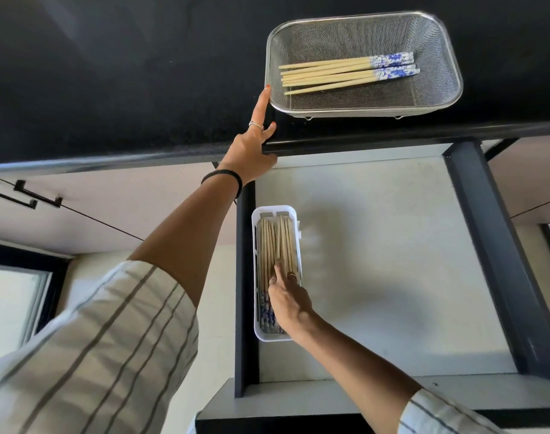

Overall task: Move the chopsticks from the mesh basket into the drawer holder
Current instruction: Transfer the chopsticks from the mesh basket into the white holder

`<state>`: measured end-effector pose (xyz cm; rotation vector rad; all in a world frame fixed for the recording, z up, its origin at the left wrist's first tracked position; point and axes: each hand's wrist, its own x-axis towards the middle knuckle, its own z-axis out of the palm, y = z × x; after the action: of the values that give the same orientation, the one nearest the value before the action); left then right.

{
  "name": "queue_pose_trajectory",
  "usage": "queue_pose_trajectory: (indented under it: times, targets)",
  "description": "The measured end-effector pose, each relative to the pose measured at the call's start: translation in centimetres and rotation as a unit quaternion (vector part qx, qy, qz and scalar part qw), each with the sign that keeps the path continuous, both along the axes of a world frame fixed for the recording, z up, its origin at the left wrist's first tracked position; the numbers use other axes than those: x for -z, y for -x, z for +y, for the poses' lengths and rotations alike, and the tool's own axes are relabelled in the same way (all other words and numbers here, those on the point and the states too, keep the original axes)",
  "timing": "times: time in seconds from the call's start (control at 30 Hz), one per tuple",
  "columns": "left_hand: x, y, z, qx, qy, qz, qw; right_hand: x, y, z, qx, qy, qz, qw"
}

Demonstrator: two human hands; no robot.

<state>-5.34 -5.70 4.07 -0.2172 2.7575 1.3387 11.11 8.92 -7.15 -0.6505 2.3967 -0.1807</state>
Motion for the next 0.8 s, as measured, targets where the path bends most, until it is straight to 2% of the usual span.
queue_pose_trajectory:
  times: [0.37,0.8]
  targets:
    - [-0.3,-0.1,0.0,0.004,0.008,0.009,1.000,0.3,0.1,0.0,0.002,0.006,0.012,1.000]
    - [0.1,0.2,-0.1,0.019,0.007,0.015,1.000,1.4,-0.2,-0.7,0.053,0.019,-0.014,0.998]
